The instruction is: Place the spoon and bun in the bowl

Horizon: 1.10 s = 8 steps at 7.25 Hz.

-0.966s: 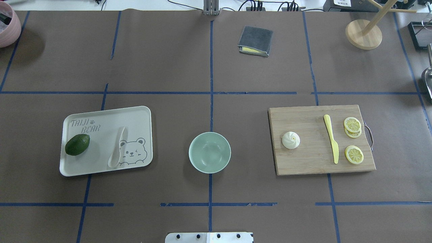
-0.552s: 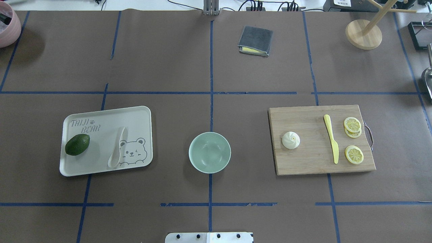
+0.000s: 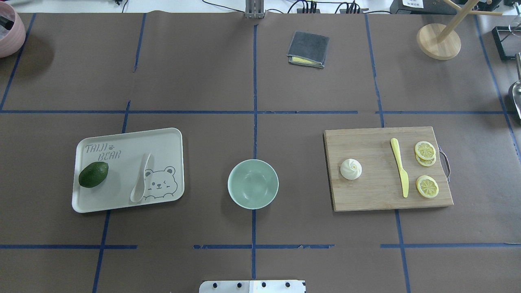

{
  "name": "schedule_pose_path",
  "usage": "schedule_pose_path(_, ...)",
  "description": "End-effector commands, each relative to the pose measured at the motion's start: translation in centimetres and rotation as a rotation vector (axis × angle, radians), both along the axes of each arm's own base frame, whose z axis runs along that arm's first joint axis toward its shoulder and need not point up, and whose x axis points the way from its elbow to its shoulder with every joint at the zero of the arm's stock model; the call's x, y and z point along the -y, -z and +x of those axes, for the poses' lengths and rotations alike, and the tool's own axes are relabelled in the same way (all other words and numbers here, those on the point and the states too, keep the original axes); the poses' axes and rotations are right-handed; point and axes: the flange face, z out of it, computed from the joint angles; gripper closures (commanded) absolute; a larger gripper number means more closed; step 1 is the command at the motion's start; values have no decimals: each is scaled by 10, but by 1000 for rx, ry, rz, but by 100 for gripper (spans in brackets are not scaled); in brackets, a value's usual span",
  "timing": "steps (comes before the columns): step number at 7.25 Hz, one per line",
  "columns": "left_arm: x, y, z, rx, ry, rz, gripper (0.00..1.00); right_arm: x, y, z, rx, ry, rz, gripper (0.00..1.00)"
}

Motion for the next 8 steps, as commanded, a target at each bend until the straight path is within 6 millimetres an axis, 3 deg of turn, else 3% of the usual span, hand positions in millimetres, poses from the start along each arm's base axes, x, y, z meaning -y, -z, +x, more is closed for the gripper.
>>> schedule_pose_path(1,-13,30,68,-87,14,-23,0,8,17,-15,18,26,31,0)
schedule_pose_path(2,-29,48,117,-146,30,-78,0,7,20,-20,64,0,-14,0)
schedule_pose_path(4,-61,74,209,-150,132,-117,0,10,57,-54,88,-12,-41,0)
schedule_pose_path(7,-84,93,285,-133,207,-132,0,2,110,-113,118,-20,-97,0)
schedule_pose_path(8,-99,92,311,-117,220,-125,0,0,119,-131,121,-11,-115,0)
